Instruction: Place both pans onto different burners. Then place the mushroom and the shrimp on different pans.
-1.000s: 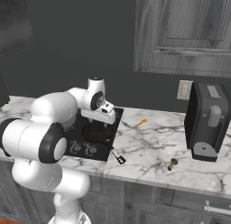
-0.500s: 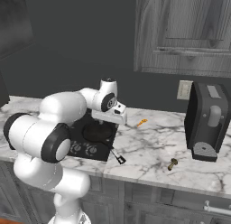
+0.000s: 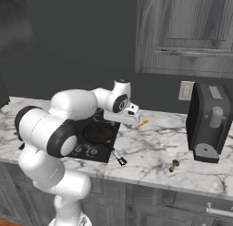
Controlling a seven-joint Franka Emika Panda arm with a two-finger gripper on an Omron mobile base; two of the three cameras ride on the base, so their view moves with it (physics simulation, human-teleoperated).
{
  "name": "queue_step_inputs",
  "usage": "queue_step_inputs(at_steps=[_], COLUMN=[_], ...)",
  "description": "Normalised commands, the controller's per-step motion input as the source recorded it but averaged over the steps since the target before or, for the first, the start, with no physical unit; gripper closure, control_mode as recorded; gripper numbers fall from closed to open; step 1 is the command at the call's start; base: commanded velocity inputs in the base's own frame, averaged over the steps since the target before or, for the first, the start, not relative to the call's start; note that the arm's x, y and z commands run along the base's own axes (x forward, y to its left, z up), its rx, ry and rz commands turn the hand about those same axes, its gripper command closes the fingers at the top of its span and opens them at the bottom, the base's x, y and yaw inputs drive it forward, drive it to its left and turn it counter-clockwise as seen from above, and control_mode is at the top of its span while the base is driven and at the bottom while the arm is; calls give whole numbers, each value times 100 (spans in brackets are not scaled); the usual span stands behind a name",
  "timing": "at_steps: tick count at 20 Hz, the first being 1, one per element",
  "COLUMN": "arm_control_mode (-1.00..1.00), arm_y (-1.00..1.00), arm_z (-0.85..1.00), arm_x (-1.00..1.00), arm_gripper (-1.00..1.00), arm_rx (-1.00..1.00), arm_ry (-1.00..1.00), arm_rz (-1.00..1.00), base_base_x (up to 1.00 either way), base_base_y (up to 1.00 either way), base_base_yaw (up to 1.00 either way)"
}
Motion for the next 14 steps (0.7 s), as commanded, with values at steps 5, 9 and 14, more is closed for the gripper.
queue_step_inputs(at_steps=[5,9,14], arm_control_mode=[-100,-100,-100], arm_y=[-40,-33,-11], arm_z=[0,0,-1], arm_x=[20,26,34], arm_gripper=[-100,-100,-100], arm_rx=[0,0,0], arm_ry=[0,0,0], arm_rz=[5,6,3], base_base_x=[0,0,0], base_base_y=[0,0,0], base_base_yaw=[0,0,0])
